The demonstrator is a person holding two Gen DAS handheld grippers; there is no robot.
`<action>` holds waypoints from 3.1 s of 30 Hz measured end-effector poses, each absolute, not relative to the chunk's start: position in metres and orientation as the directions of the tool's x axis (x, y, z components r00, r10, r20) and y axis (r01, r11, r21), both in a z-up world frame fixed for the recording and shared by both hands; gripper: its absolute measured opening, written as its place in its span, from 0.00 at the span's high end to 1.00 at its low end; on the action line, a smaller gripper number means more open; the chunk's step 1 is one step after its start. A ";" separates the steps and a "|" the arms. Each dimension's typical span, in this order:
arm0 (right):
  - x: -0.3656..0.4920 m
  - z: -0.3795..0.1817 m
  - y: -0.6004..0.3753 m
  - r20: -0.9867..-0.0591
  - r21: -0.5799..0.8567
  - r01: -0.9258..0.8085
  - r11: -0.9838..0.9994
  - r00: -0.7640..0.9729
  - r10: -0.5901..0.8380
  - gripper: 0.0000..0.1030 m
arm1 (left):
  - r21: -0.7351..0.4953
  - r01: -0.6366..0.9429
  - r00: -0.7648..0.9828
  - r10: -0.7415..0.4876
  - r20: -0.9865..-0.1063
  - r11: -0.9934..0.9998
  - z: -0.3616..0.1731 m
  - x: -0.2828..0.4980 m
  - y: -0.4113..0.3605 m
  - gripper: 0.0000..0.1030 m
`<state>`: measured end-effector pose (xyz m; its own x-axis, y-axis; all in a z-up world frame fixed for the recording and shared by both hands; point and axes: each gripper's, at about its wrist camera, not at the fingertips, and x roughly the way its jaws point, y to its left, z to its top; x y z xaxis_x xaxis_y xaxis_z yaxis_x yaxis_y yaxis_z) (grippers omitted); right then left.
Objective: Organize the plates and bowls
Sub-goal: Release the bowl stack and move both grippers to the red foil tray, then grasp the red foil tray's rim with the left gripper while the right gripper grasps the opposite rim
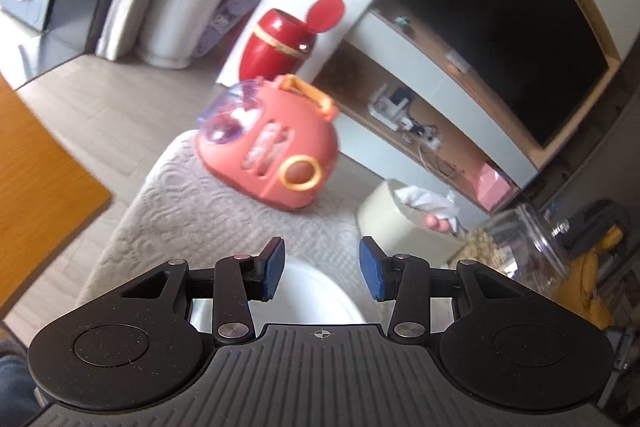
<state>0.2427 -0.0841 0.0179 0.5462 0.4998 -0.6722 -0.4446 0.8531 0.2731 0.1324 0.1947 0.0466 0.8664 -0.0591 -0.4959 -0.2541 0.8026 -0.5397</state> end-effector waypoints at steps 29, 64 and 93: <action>0.305 -0.104 -0.354 -0.731 0.565 0.110 0.818 0.525 0.435 0.29 | -0.593 -0.057 0.464 -0.504 -0.728 0.803 -0.085 0.325 -0.086 0.62; 0.300 -0.077 -0.257 -0.657 0.550 -0.171 0.817 0.516 0.550 0.30 | -0.447 -0.129 0.463 -0.345 -0.816 0.885 -0.082 0.277 -0.027 0.75; 0.209 -0.068 -0.210 -0.727 0.322 -0.138 0.937 0.597 0.338 0.32 | -0.265 0.002 0.638 -0.205 -0.742 0.964 -0.029 0.218 0.021 0.84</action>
<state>0.2088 -0.2099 -0.0682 0.5974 0.3378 -0.7273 -0.1377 0.9367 0.3219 0.2179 0.0214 -0.0291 0.6383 -0.2050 -0.7420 0.0022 0.9644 -0.2645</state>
